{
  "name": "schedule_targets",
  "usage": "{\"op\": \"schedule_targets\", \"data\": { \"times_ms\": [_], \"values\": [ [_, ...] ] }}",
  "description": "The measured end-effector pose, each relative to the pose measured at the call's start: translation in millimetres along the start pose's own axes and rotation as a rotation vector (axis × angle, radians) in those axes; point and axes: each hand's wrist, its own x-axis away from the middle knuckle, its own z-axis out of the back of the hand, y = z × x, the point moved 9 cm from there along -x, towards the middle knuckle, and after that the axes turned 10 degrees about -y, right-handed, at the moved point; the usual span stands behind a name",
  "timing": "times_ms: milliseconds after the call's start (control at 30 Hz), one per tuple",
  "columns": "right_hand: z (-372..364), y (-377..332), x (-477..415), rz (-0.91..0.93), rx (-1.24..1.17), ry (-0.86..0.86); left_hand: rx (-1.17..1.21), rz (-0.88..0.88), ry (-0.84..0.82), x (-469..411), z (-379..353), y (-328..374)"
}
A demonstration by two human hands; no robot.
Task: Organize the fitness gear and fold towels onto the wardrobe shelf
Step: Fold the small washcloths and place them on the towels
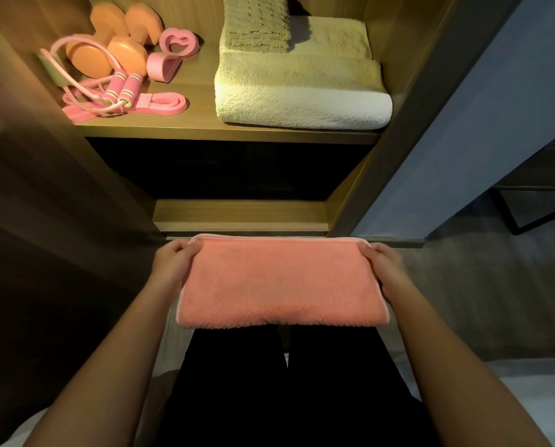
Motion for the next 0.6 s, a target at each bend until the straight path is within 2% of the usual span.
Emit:
{"op": "schedule_targets", "data": {
  "times_ms": [100, 167, 267, 333, 367, 433, 533, 600],
  "values": [
    [0.6, -14.2, 4.2, 0.089, 0.072, 0.04, -0.052, -0.082, 0.032, 3.6, -0.4, 15.9],
    [1.0, -16.2, 4.5, 0.054, 0.044, 0.04, -0.021, -0.096, 0.03, 6.1, -1.1, 24.6],
    [-3.5, -9.8, 6.6, -0.123, -0.215, -0.07, 0.06, 0.035, -0.077, 11.7, -6.2, 25.1],
    [-7.9, -19.5, 12.4, -0.127, -0.356, -0.153, 0.126, 0.029, -0.145, 17.2, -10.5, 31.1],
    [-7.9, -28.3, 14.6, -0.087, -0.353, -0.158, 0.11, -0.019, -0.15, 18.9, -11.6, 38.0],
    [-2.4, -51.8, 18.4, 0.06, -0.184, -0.076, -0.074, -0.173, -0.062, 23.2, -8.7, 57.8],
    [14.3, -91.9, 33.5, 0.322, 0.187, 0.186, -0.256, -0.437, 0.218, 45.5, 7.5, 92.5],
    [20.3, -106.6, 43.6, 0.407, 0.258, 0.244, -0.293, -0.519, 0.237, 57.4, 10.2, 105.6]
  ]
}}
